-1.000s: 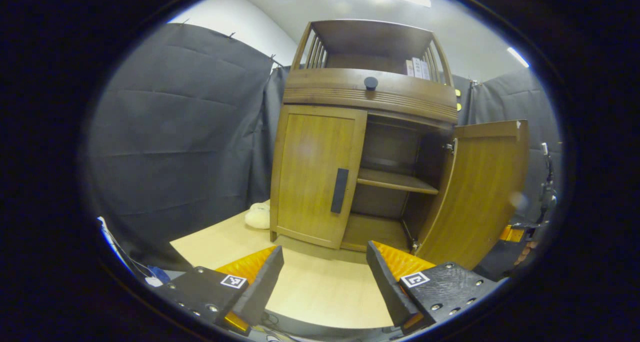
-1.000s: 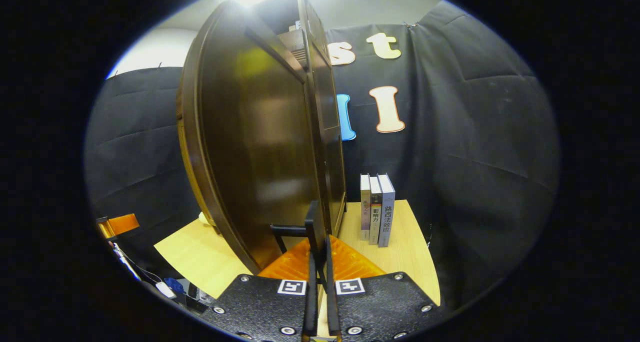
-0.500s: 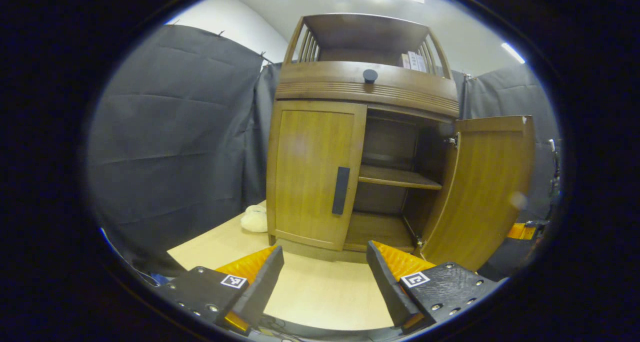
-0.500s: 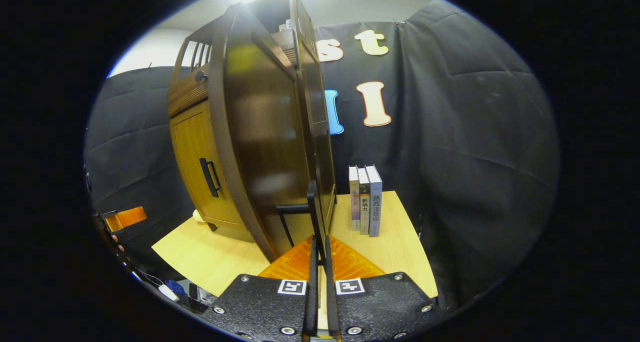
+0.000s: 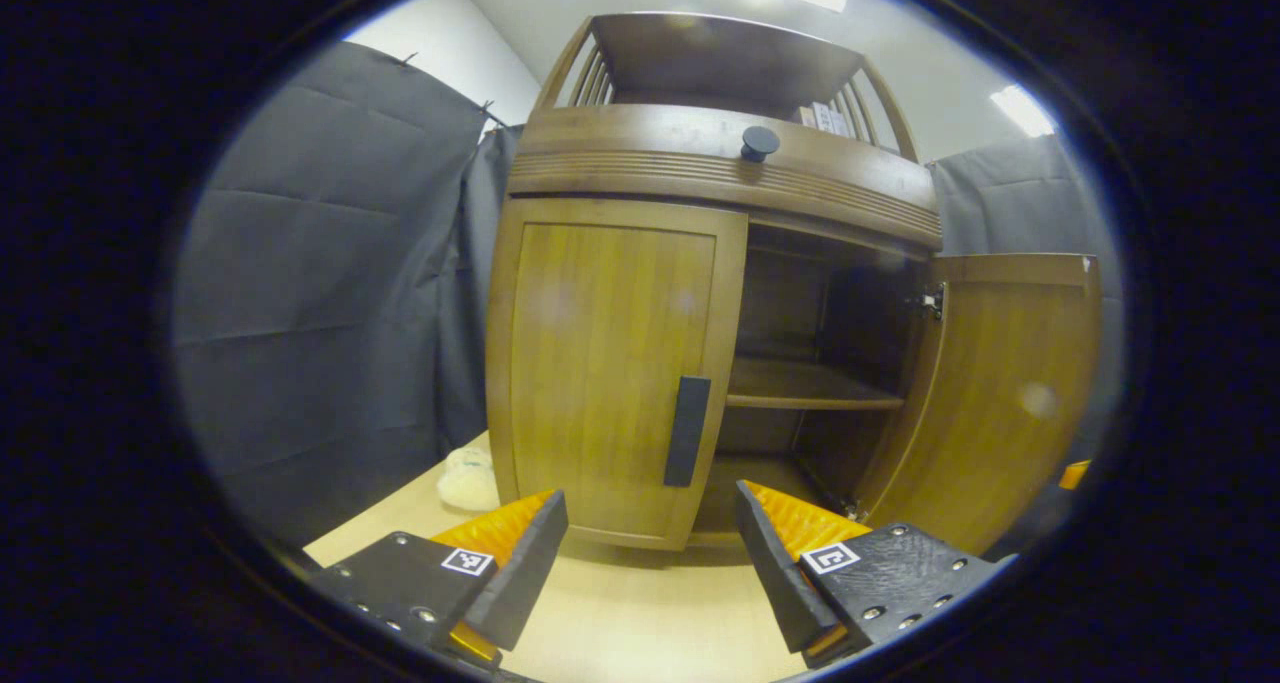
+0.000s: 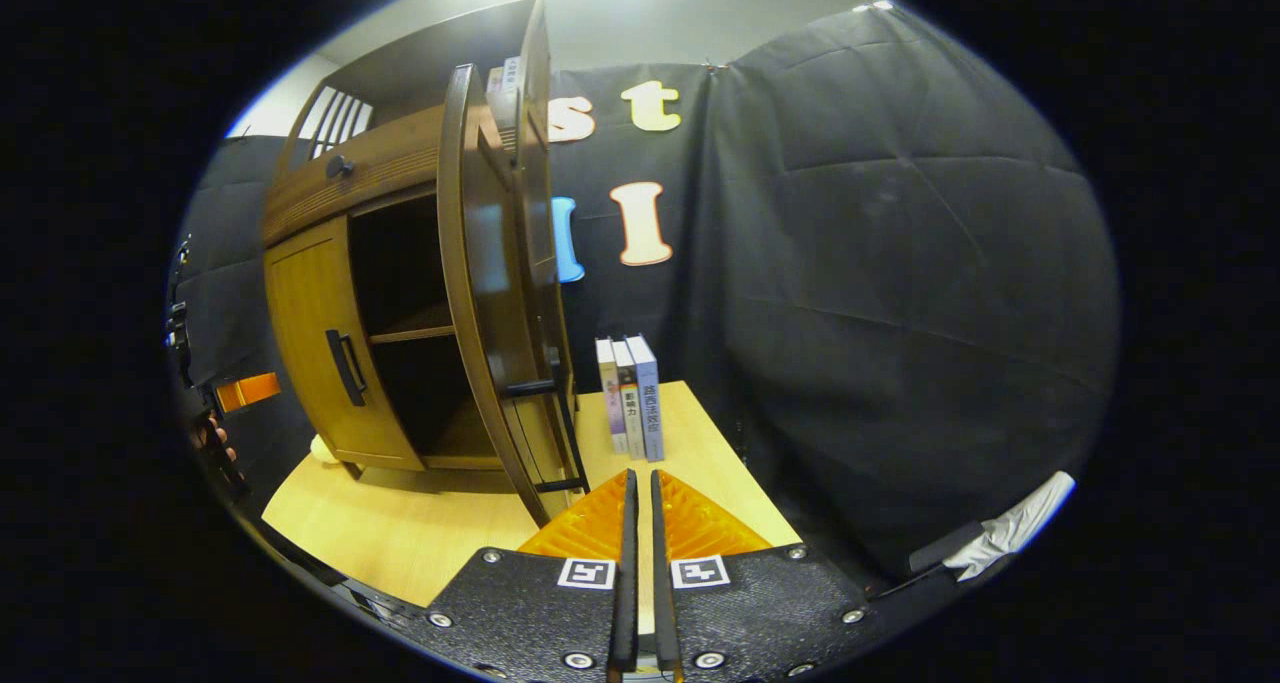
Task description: Open the right door of the double-door shoe cabinet with the right hand, and open the left door with the left hand.
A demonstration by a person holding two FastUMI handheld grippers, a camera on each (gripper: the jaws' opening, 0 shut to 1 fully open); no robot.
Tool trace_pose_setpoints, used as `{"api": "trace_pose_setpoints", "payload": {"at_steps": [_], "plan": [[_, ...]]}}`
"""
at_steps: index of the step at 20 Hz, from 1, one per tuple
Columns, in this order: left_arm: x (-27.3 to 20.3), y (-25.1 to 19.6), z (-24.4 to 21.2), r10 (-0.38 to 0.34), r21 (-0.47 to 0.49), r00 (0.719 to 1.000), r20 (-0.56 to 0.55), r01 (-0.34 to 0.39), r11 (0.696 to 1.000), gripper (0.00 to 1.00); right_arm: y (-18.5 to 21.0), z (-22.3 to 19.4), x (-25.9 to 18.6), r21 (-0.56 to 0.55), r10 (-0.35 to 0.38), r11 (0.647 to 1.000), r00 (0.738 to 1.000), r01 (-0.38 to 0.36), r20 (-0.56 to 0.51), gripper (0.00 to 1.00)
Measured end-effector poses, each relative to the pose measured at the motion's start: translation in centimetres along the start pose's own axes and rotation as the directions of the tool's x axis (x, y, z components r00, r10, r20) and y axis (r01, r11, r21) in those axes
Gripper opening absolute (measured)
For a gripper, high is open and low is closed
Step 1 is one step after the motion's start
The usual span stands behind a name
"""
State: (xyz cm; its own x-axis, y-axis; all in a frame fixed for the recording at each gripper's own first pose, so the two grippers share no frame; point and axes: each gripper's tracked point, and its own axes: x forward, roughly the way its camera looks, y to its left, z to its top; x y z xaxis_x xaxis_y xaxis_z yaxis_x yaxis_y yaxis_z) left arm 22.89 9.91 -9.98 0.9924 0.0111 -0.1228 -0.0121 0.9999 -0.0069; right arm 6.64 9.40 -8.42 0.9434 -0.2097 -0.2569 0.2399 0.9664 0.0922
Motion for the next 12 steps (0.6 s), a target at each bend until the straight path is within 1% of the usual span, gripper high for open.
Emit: {"api": "trace_pose_setpoints", "payload": {"at_steps": [2, 3, 5, 7, 8, 9, 10, 12], "plan": [[0.6, -0.1, 0.2, -0.031, 0.027, 1.000, -0.002, 0.031, 0.999, 1.00, 0.6, 0.3, -1.0, 0.044, -0.040, 0.998, 0.999, 0.039, 0.020, 0.06], [0.9, -0.4, 0.3, -0.054, 0.036, 0.999, 0.000, 0.054, 0.998, 1.00, 0.9, -0.2, -1.3, 0.052, -0.058, 0.997, 0.998, 0.057, 0.014, 0.13], [1.7, -0.9, 0.3, -0.104, 0.048, 0.995, -0.002, 0.104, 0.993, 1.00, 0.5, -1.6, -1.6, 0.054, -0.138, 0.989, 0.990, 0.139, -0.024, 0.44], [2.5, -1.4, -0.1, -0.146, 0.050, 0.989, -0.009, 0.147, 0.988, 1.00, 1.7, -1.0, -2.3, 0.077, -0.181, 0.980, 0.983, 0.181, -0.013, 0.76], [2.7, -1.4, -0.5, -0.161, 0.049, 0.987, -0.012, 0.162, 0.986, 0.98, 2.4, -0.7, -2.7, 0.078, -0.198, 0.977, 0.980, 0.198, -0.003, 0.92], [2.9, -1.6, -0.6, -0.177, 0.050, 0.984, -0.013, 0.177, 0.983, 0.95, 3.2, -0.6, -2.9, 0.072, -0.209, 0.976, 0.978, 0.208, 0.005, 0.95], [3.4, -1.8, -0.6, -0.189, 0.057, 0.982, -0.009, 0.190, 0.980, 1.00, 4.2, -0.4, -3.0, 0.060, -0.210, 0.976, 0.978, 0.209, 0.014, 0.92], [5.0, -2.1, -0.1, -0.193, 0.082, 0.981, 0.008, 0.192, 0.978, 1.00, 6.7, -0.4, -3.3, 0.035, -0.193, 0.981, 0.981, 0.193, 0.021, 0.92]]}}
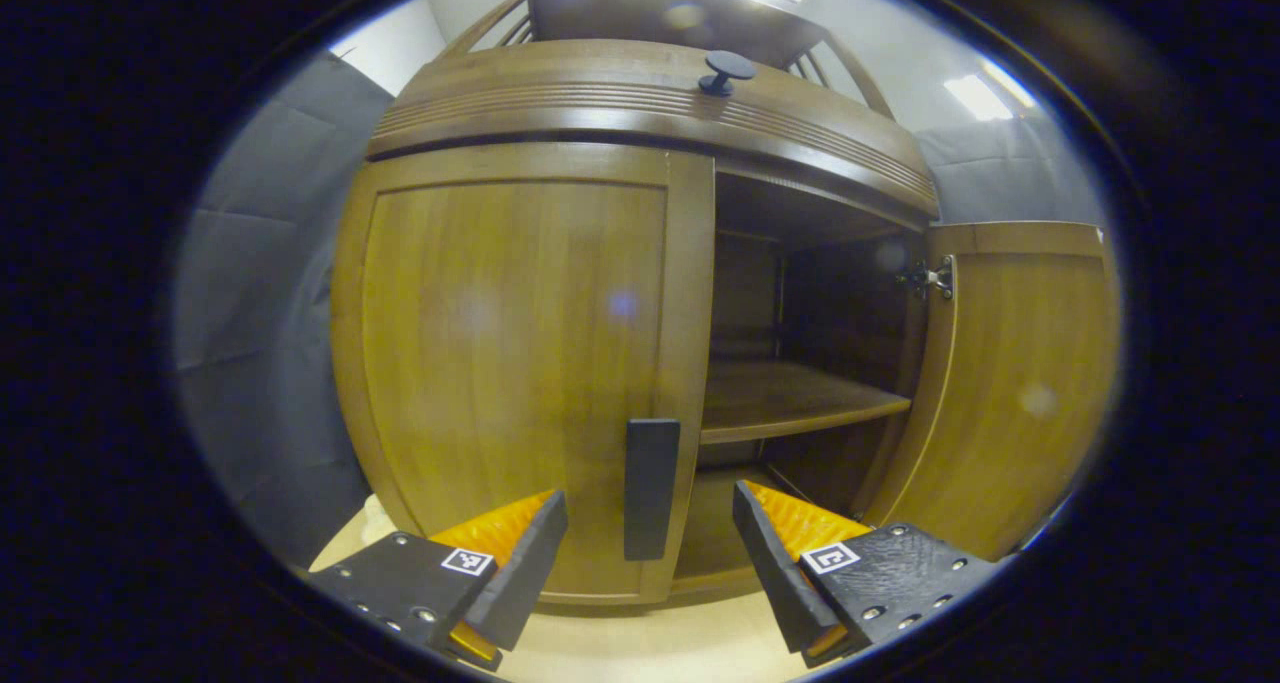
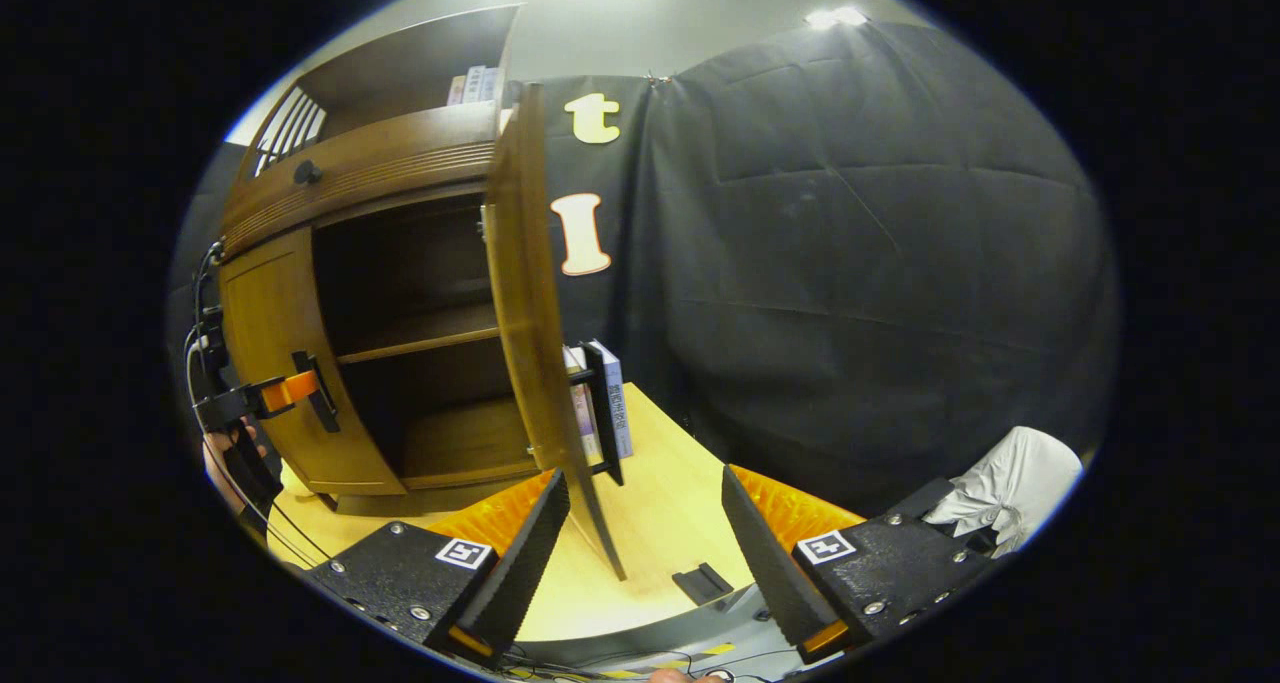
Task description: Open the right door of the double-door shoe cabinet with the right hand, and open the left door with the left hand.
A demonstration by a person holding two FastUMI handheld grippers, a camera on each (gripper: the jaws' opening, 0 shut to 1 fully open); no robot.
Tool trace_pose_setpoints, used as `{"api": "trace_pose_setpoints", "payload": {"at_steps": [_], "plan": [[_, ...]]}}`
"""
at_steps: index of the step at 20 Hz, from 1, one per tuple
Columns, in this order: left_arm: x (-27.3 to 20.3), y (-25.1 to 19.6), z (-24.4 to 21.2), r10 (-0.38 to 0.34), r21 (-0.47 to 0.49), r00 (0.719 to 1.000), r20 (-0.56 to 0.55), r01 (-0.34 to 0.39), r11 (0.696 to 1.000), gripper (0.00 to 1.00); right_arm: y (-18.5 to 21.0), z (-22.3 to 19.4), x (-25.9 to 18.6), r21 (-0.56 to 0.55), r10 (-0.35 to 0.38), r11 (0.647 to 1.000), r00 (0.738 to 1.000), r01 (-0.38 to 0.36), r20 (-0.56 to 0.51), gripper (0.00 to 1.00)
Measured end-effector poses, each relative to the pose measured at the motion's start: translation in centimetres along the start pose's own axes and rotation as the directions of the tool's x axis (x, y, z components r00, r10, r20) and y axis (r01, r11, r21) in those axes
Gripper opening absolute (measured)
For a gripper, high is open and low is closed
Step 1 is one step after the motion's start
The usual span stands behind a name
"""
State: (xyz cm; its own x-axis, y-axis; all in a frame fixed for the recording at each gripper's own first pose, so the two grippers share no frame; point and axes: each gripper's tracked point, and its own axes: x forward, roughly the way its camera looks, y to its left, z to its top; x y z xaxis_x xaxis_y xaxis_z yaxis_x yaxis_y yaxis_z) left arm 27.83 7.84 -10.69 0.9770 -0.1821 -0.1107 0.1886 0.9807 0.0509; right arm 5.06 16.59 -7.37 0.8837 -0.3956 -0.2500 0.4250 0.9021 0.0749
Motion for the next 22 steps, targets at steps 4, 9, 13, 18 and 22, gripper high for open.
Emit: {"api": "trace_pose_setpoints", "payload": {"at_steps": [4, 9, 13, 18, 22], "plan": [[3.0, -0.3, 0.3, -0.007, -0.018, 1.000, 0.025, 0.008, 1.000, 1.00, 3.8, -0.1, -0.8, -0.033, 0.040, 0.999, 0.999, -0.040, 0.000, 0.92], [4.8, -0.4, -0.8, -0.004, -0.068, 1.000, 0.008, 0.005, 0.998, 0.70, 6.4, 0.9, -2.0, -0.057, 0.067, 0.996, 0.998, -0.065, 0.023, 0.92], [5.6, 0.0, -1.9, 0.004, -0.045, 1.000, -0.012, -0.004, 0.999, 0.44, 7.7, 1.2, -1.0, -0.061, 0.106, 0.993, 0.994, -0.105, 0.017, 0.92], [5.2, 0.0, -1.8, 0.017, -0.038, 0.999, -0.027, -0.018, 0.999, 0.28, 9.2, 1.5, 0.3, -0.038, 0.180, 0.983, 0.984, -0.180, 0.003, 0.92], [4.6, 0.1, -1.7, 0.015, -0.044, 0.999, -0.031, -0.016, 0.999, 0.16, 10.1, 1.4, 1.1, -0.039, 0.233, 0.972, 0.973, -0.232, 0.008, 0.92]]}}
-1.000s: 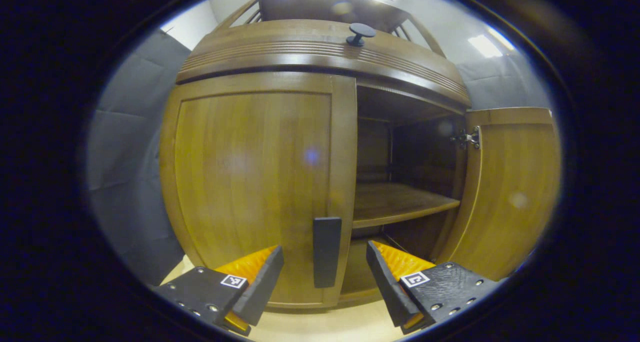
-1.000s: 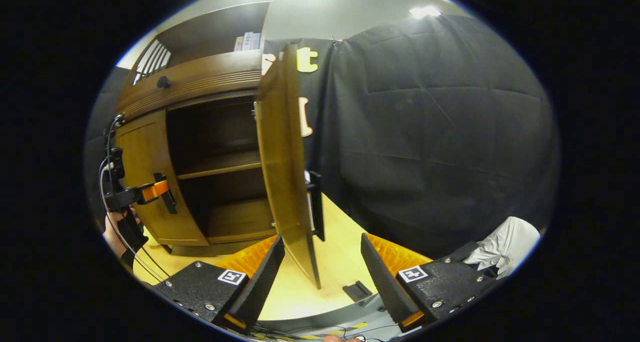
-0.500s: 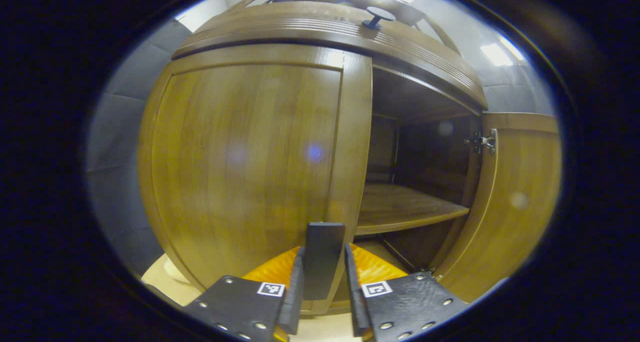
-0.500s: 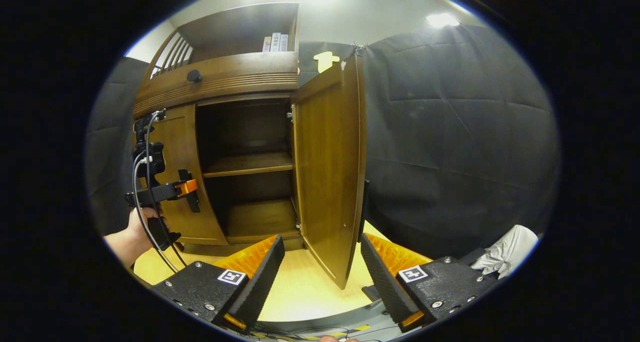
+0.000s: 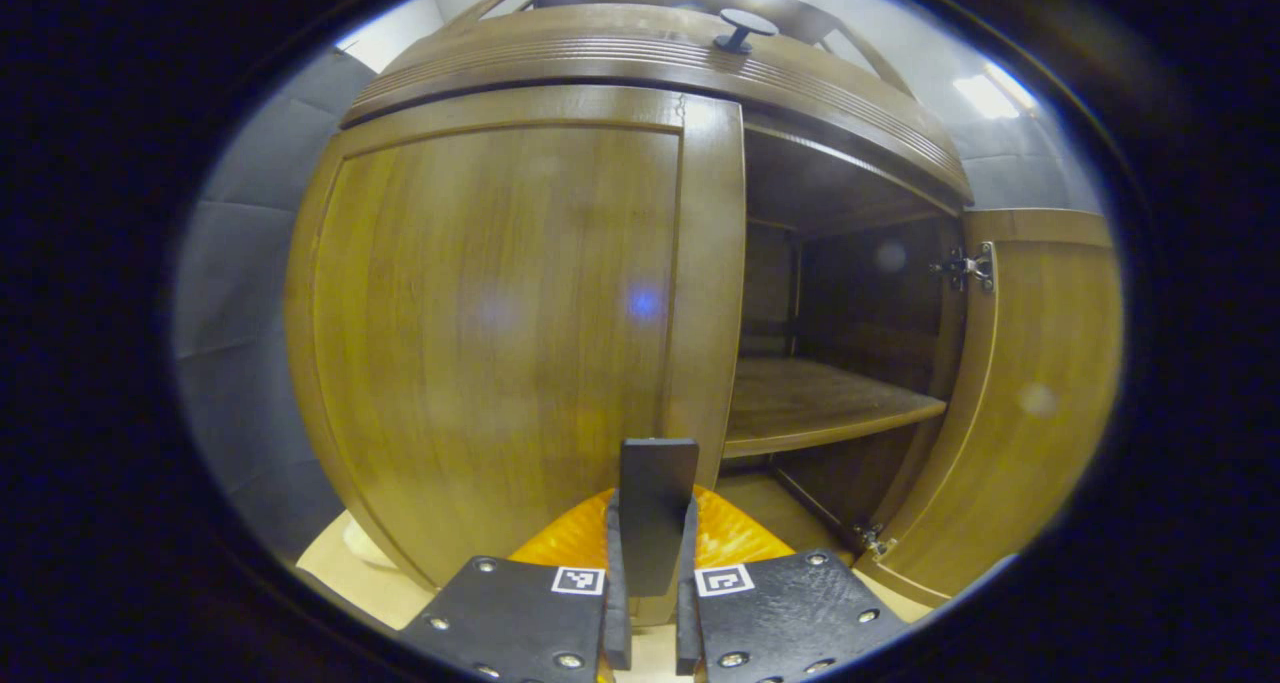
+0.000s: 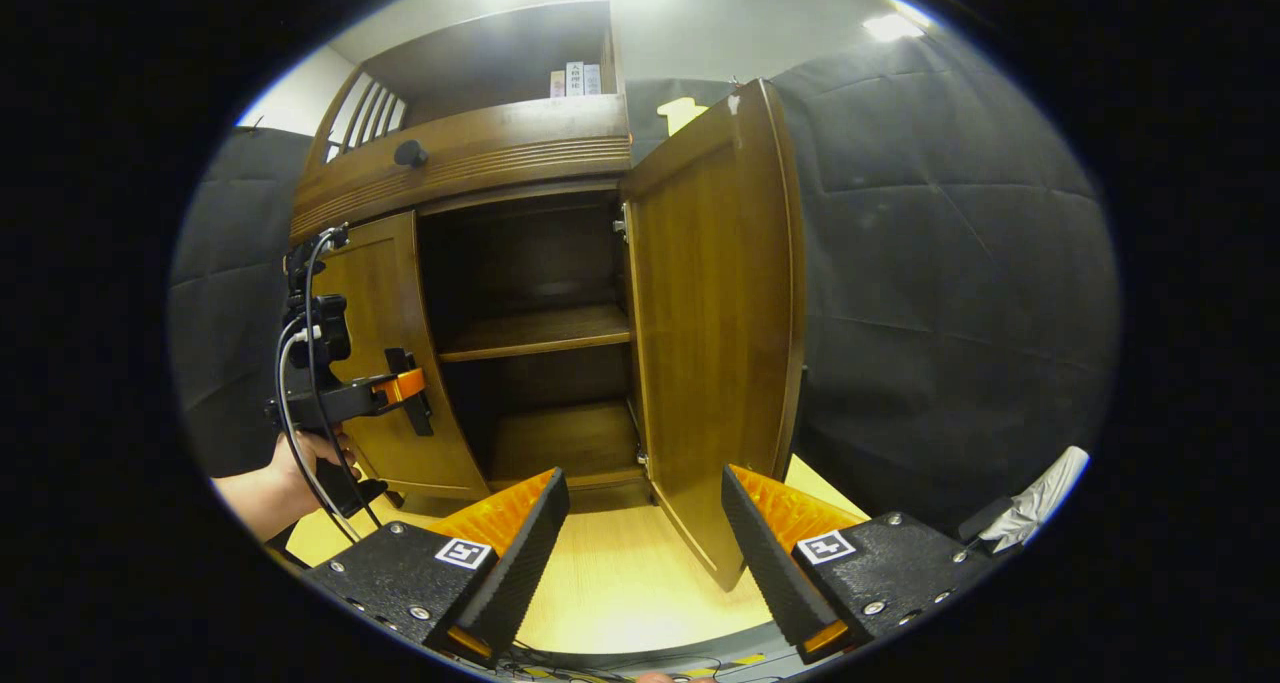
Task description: Open the right door of the double-door shoe cabinet with the right hand, and open the left door with the left hand.
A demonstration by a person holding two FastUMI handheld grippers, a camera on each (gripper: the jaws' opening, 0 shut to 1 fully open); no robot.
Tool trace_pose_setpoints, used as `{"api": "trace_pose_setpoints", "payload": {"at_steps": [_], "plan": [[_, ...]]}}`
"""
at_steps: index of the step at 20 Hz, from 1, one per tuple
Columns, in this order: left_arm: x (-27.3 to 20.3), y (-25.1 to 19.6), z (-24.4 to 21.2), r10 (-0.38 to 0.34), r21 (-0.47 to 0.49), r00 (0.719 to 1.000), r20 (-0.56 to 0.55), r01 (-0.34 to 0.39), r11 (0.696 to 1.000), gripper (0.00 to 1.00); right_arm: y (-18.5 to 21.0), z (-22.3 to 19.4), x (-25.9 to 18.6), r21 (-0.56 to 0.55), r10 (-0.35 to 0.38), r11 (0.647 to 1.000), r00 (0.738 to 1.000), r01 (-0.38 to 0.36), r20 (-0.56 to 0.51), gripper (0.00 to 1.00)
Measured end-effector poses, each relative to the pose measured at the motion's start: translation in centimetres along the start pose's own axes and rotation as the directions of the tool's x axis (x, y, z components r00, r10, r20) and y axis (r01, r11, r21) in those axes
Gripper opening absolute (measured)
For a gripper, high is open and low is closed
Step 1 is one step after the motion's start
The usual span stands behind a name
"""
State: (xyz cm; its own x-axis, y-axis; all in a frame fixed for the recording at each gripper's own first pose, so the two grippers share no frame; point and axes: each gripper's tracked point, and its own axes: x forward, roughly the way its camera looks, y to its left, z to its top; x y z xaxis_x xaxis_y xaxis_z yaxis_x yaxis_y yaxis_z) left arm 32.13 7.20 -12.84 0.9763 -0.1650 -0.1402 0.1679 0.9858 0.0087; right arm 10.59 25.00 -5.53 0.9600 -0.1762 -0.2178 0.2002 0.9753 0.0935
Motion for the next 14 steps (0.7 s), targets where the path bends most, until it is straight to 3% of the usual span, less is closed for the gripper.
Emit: {"api": "trace_pose_setpoints", "payload": {"at_steps": [1, 3, 14], "plan": [[-0.4, 0.0, 0.2, 0.001, 0.001, 1.000, 0.006, -0.001, 1.000, 0.11, 0.2, -0.1, 0.2, 0.002, 0.011, 1.000, 1.000, -0.011, -0.001, 0.92], [-1.8, -0.2, 0.3, 0.005, 0.004, 1.000, 0.010, -0.005, 1.000, 0.25, 0.4, -0.3, 0.7, 0.002, 0.031, 1.000, 0.999, -0.031, -0.011, 0.92], [-10.8, 1.1, -0.8, 0.001, -0.004, 1.000, 0.008, -0.001, 1.000, 0.25, 3.1, -3.9, 2.7, -0.037, 0.136, 0.989, 0.986, -0.140, -0.092, 0.92]]}}
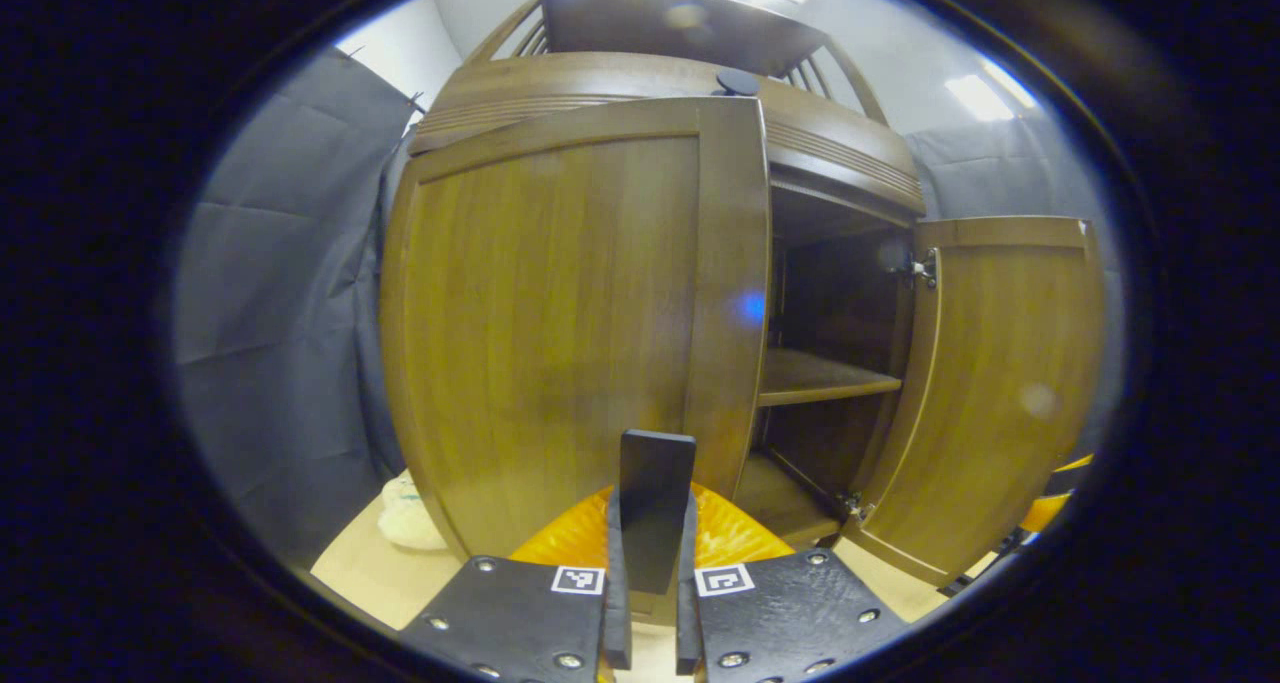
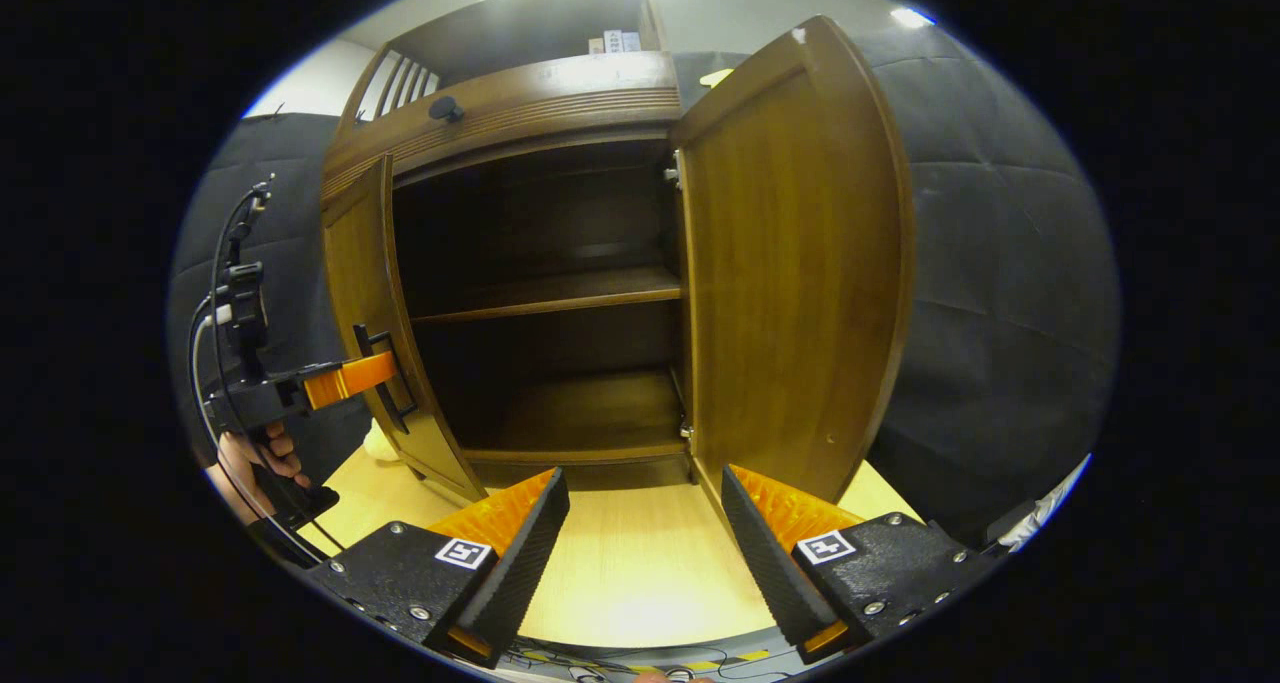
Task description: Open the right door of the double-door shoe cabinet with the right hand, and open the left door with the left hand.
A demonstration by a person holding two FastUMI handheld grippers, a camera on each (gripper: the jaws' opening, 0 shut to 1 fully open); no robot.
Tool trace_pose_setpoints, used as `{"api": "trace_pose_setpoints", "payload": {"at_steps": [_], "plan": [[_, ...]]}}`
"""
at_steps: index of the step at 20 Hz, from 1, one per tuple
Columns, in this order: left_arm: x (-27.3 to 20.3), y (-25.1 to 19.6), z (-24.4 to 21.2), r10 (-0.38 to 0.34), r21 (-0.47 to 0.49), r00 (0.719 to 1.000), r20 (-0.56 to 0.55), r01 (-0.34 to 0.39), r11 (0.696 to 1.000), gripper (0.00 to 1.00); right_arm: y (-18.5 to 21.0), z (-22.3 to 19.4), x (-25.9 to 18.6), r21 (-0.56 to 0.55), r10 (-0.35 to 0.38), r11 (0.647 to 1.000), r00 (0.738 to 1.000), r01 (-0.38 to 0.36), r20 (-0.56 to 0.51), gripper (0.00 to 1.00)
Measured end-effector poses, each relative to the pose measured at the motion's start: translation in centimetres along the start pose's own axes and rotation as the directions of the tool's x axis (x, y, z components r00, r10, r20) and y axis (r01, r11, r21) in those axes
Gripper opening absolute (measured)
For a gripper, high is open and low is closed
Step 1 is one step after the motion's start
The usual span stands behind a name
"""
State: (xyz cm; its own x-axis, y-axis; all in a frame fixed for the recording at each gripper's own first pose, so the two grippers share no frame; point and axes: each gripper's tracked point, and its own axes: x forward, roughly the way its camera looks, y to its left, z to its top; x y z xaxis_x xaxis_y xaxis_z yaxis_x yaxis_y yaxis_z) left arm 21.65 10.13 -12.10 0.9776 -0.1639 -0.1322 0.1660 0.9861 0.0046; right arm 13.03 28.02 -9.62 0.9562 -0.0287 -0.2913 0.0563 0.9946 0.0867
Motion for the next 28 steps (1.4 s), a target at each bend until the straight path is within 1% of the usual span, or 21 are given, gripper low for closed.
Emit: {"api": "trace_pose_setpoints", "payload": {"at_steps": [2, 3, 4, 11, 13, 15, 18, 19, 20, 22, 23, 24, 25, 26, 27, 28], "plan": [[-1.8, 0.8, -0.1, 0.006, -0.008, 1.000, 0.006, -0.006, 1.000, 0.25, 0.7, 0.0, 0.4, -0.014, 0.020, 1.000, 1.000, -0.020, 0.001, 0.92], [-2.7, 1.1, 0.0, 0.013, -0.009, 1.000, 0.008, -0.013, 1.000, 0.25, 1.0, -0.1, 0.6, -0.017, 0.028, 0.999, 1.000, -0.028, 0.004, 0.95], [-3.4, 1.6, -0.1, 0.021, -0.009, 1.000, 0.006, -0.021, 1.000, 0.25, 1.4, -0.3, 0.8, -0.017, 0.036, 0.999, 0.999, -0.035, 0.005, 0.92], [-7.8, 5.0, -0.5, 0.082, -0.032, 0.996, 0.022, -0.081, 0.996, 0.24, 4.3, -0.4, 2.1, -0.009, 0.098, 0.995, 0.995, -0.098, 0.011, 0.92], [-9.1, 6.3, -0.3, 0.100, -0.053, 0.994, 0.034, -0.099, 0.994, 0.10, 5.0, -0.7, 2.5, -0.016, 0.117, 0.993, 0.993, -0.117, 0.013, 0.92], [-10.9, 8.0, -0.4, 0.128, -0.077, 0.991, 0.050, -0.124, 0.989, 0.13, 5.7, -0.9, 2.9, -0.022, 0.126, 0.992, 0.992, -0.126, 0.019, 0.92], [-12.5, 9.7, -0.8, 0.160, -0.034, 0.985, 0.063, -0.158, 0.987, 0.14, 6.5, -1.4, 3.3, -0.021, 0.144, 0.989, 0.990, -0.143, 0.011, 0.92], [-13.1, 10.3, -0.8, 0.165, -0.039, 0.984, 0.064, -0.162, 0.986, 0.02, 6.8, -1.4, 3.5, -0.022, 0.148, 0.989, 0.989, -0.147, 0.010, 0.95], [-13.5, 11.0, -0.9, 0.168, -0.054, 0.984, 0.064, -0.164, 0.985, 0.01, 7.1, -1.4, 3.8, -0.025, 0.151, 0.988, 0.989, -0.151, 0.009, 0.92], [-14.0, 12.7, -1.1, 0.176, -0.080, 0.983, 0.061, -0.171, 0.982, 0.01, 7.5, -1.3, 4.3, -0.032, 0.150, 0.988, 0.989, -0.150, 0.012, 0.92], [-14.3, 13.4, -1.1, 0.190, -0.078, 0.981, 0.051, -0.185, 0.980, 0.07, 7.6, -1.0, 4.5, -0.032, 0.148, 0.989, 0.989, -0.147, 0.018, 0.95], [-14.5, 14.4, -1.2, 0.208, -0.059, 0.976, 0.059, -0.205, 0.977, 0.04, 7.8, -0.6, 4.7, -0.031, 0.146, 0.989, 0.989, -0.145, 0.026, 0.95], [-14.9, 15.3, -1.1, 0.222, -0.041, 0.973, 0.061, -0.220, 0.975, 0.01, 7.9, -0.3, 4.9, -0.032, 0.143, 0.989, 0.989, -0.142, 0.034, 0.92], [-15.5, 16.2, -0.9, 0.231, -0.035, 0.971, 0.065, -0.229, 0.973, 0.06, 7.9, 0.1, 5.3, -0.036, 0.139, 0.990, 0.989, -0.137, 0.040, 0.92], [-15.8, 17.1, -0.7, 0.236, -0.036, 0.969, 0.071, -0.234, 0.972, 0.01, 7.9, 0.4, 5.6, -0.042, 0.134, 0.990, 0.990, -0.132, 0.043, 0.95], [-16.0, 18.2, -0.7, 0.241, -0.040, 0.968, 0.070, -0.239, 0.970, 0.01, 7.9, 0.6, 5.9, -0.048, 0.129, 0.991, 0.991, -0.127, 0.042, 0.92]]}}
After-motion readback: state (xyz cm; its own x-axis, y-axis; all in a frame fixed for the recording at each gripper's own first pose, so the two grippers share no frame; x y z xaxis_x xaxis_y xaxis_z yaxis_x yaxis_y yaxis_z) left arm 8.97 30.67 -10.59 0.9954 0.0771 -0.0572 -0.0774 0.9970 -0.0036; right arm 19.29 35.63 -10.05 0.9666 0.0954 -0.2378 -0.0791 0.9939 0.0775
